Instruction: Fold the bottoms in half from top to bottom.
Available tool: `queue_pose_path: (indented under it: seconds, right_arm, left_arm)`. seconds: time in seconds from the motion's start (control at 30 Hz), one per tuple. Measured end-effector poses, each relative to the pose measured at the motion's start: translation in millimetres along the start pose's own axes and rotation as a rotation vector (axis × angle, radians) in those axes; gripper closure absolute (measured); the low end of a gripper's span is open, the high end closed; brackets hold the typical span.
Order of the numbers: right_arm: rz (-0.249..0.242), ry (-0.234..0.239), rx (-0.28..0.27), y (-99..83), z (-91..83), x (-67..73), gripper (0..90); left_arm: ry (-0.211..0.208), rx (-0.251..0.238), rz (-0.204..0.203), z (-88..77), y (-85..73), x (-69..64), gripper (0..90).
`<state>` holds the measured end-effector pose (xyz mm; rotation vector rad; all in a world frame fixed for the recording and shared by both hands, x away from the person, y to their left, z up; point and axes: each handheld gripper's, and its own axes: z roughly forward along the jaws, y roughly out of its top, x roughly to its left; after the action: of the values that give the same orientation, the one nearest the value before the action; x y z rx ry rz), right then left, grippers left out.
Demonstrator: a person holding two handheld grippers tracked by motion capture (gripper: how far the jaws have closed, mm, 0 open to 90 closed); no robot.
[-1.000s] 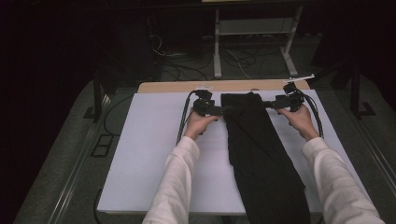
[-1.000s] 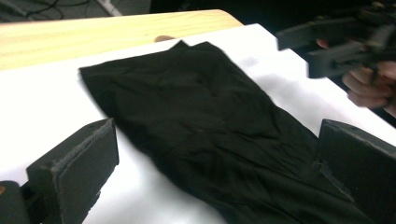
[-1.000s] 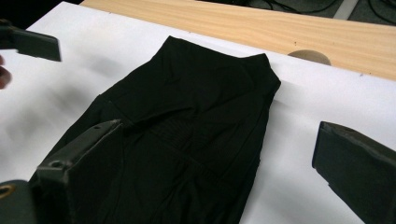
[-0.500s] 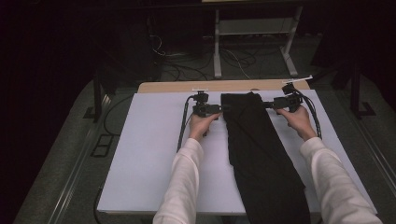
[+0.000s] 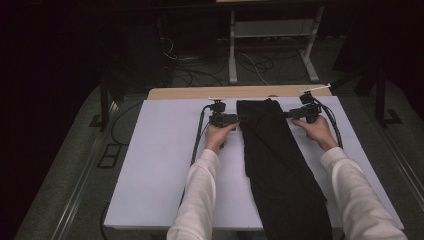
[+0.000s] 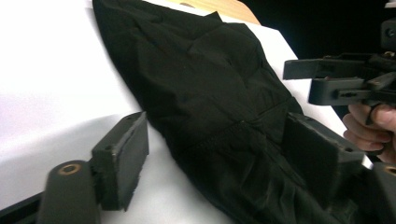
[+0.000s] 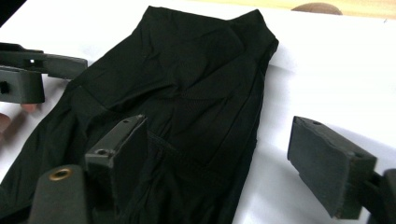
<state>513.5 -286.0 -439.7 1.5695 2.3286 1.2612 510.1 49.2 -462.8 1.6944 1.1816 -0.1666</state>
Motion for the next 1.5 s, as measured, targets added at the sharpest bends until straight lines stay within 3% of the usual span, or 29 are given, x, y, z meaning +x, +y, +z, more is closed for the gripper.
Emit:
queue_pose_path:
  seconds: [0.33,0.57,0.7,0.77,1.03,1.23,1.33,1.5]
  right_arm:
    - [0.029,-0.005,0.038,-4.8,12.7,-1.7,29.2]
    - [0.047,0.002,0.035,-5.5,14.2,-1.0,46.5]
    - [0.09,-0.018,0.039,-5.2,14.0,-1.6,57.9]
    - [0.121,-0.012,0.034,-6.5,15.3,-1.4,64.6]
    - [0.165,-0.014,0.031,-9.9,17.0,-0.5,80.8]
    - [0.192,0.012,0.001,-13.6,11.5,0.1,83.8]
    - [0.192,0.031,-0.02,-15.0,4.2,1.1,83.9]
    - [0.177,0.057,-0.053,-18.1,-8.6,6.0,84.0]
  left_arm:
    - [0.0,0.035,-0.002,7.2,1.4,-5.1,38.6]
    - [0.024,0.052,-0.023,7.1,1.3,-1.9,52.9]
    - [0.065,0.079,-0.006,8.5,1.2,-3.4,65.5]
    - [0.061,0.072,-0.012,9.4,0.9,-2.4,72.3]
    - [0.067,0.054,-0.033,12.3,0.5,-4.9,83.3]
    - [0.078,0.047,-0.016,10.0,1.2,-8.2,85.3]
    - [0.069,0.036,-0.016,7.5,1.9,-11.9,85.4]
    - [0.049,0.017,0.016,3.1,1.3,-23.5,85.6]
